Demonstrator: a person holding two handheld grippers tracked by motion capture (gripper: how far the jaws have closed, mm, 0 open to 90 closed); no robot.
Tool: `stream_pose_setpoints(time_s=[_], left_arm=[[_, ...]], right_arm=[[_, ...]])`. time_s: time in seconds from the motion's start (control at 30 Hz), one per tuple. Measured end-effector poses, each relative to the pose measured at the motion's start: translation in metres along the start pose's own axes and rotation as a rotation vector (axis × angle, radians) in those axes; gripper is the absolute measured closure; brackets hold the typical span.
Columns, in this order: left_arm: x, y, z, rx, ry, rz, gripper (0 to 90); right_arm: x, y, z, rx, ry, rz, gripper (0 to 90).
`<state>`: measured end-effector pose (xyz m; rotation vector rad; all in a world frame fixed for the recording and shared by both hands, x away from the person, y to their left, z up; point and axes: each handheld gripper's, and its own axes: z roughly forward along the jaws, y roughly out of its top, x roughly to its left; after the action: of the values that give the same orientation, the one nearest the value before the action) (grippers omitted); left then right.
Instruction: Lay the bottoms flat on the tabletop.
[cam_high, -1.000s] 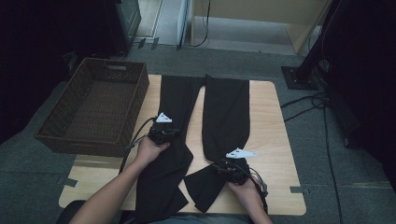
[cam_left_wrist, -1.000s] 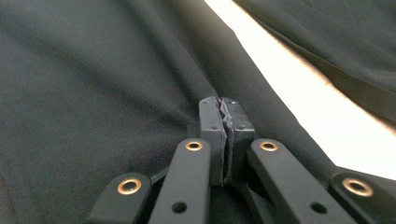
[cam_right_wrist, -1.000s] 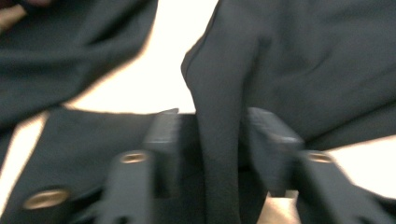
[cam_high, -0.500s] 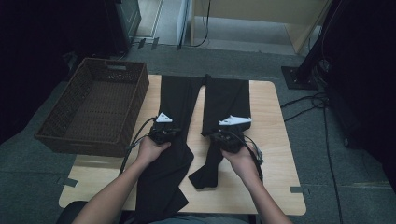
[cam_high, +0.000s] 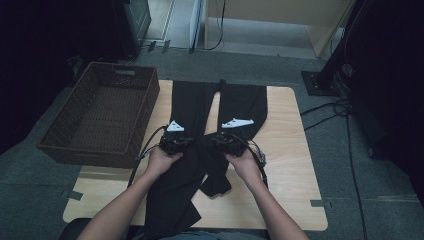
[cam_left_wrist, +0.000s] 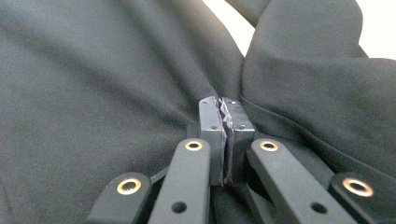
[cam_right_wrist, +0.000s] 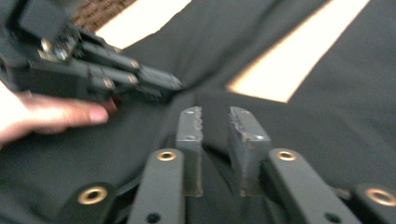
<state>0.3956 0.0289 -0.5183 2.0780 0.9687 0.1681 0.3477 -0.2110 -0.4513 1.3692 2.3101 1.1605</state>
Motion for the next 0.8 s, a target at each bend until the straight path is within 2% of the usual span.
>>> stream_pose_setpoints(time_s=[0.1,0.2,0.37,0.43,0.63,0.8], left_arm=[[0.0,0.0,0.0,0.0,0.0,0.0,88.4],[0.0,0.0,0.0,0.002,0.002,0.005,88.4],[0.001,0.0,0.0,0.001,-0.003,-0.003,88.4],[0.001,0.0,0.0,0.001,-0.003,-0.002,88.5],[0.001,0.0,0.0,0.0,-0.005,-0.005,88.4],[0.001,0.0,0.0,0.001,-0.006,-0.012,88.5]], right_arm=[[-0.005,-0.022,-0.005,0.003,-0.028,-0.015,82.6],[-0.01,-0.041,0.002,0.022,-0.048,-0.004,84.3],[-0.008,-0.057,0.02,0.068,-0.062,-0.007,84.6],[-0.006,-0.061,0.02,0.051,-0.07,-0.02,84.6],[-0.01,-0.077,0.002,0.058,-0.101,-0.023,86.0],[-0.017,-0.099,-0.029,0.089,-0.117,0.028,86.0]])
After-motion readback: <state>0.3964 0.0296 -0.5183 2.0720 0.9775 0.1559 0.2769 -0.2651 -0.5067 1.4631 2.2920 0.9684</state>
